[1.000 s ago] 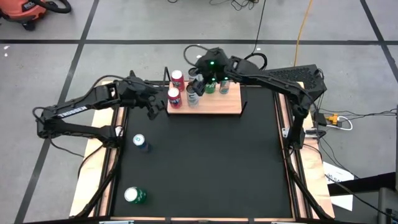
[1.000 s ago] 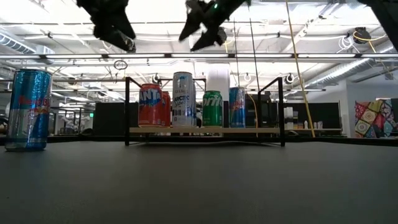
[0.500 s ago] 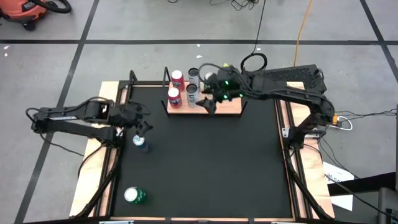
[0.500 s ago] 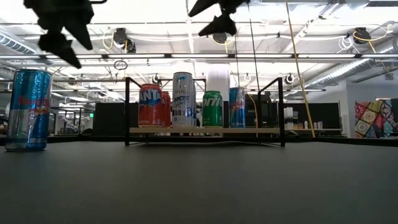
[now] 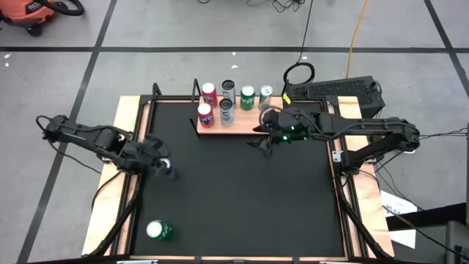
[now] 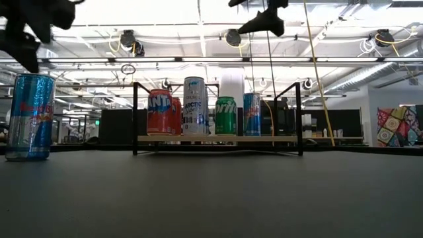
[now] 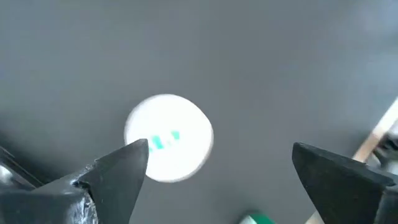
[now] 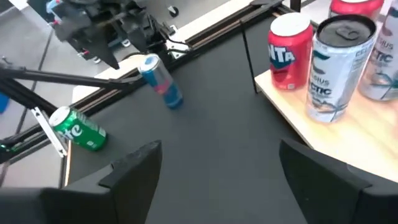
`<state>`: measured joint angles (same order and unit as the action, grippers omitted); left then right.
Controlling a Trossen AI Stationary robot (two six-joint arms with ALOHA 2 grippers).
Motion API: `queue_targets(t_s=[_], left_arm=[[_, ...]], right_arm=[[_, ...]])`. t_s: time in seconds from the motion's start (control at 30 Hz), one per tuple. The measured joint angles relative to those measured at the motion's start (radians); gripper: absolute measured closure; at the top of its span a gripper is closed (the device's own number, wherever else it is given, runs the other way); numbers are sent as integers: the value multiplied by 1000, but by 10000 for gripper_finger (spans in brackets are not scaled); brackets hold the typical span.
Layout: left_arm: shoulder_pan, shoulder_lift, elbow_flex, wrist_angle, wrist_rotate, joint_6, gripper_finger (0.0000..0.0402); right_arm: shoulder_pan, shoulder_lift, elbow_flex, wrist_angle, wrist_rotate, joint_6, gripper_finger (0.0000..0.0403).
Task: Place canned beverage on shelf
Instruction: Put the green soda can on the shelf aligned with the other green soda can
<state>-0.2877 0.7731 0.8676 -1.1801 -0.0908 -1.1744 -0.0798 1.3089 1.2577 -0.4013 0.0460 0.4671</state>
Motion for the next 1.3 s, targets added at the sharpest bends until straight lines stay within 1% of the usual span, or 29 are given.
queue_targets(t_s=[0.07,0.13,0.17,0.27,0.37,0.47,0.57,0.6,0.67,0.73,0.8,0.87,0.93,1.07,1.17,1.3], left_arm=[[-36,3,25,-9,11,-26,4],[-59,9,50,-30,-6,-42,4],[-67,13,63,-51,-35,-41,4],[-73,25,104,-150,-170,-38,4],[-72,43,154,-159,-248,-48,4],[-75,77,231,-131,-264,-36,6],[-90,139,331,-113,-268,16,22],[-97,167,365,-113,-268,35,30],[-119,223,430,-111,-265,72,47],[-154,280,480,-110,-231,87,63],[-204,334,505,-106,-166,88,74],[-264,383,513,-105,-65,65,81],[-335,424,513,-107,27,-4,85],[-490,477,513,-106,128,-219,87],[-600,506,513,-95,132,-365,87],[-705,548,513,-96,-2,-475,86]], right_arm=[[28,-8,-6,-3,34,-5,93],[45,-10,-7,-4,55,-10,93],[54,-10,-7,-6,60,-14,93],[73,1,-7,4,59,-31,93],[92,11,-8,13,59,-32,93],[119,12,-8,18,80,-7,93],[162,12,-8,15,183,33,93],[176,12,-8,16,202,38,93],[202,11,-8,21,217,50,93],[236,11,-8,31,227,70,93],[279,11,-8,34,274,86,93],[324,11,-8,35,328,89,93],[367,11,-8,37,374,97,93],[442,22,-7,40,443,130,93],[489,44,-7,39,510,165,93],[526,83,-7,97,544,196,93]])
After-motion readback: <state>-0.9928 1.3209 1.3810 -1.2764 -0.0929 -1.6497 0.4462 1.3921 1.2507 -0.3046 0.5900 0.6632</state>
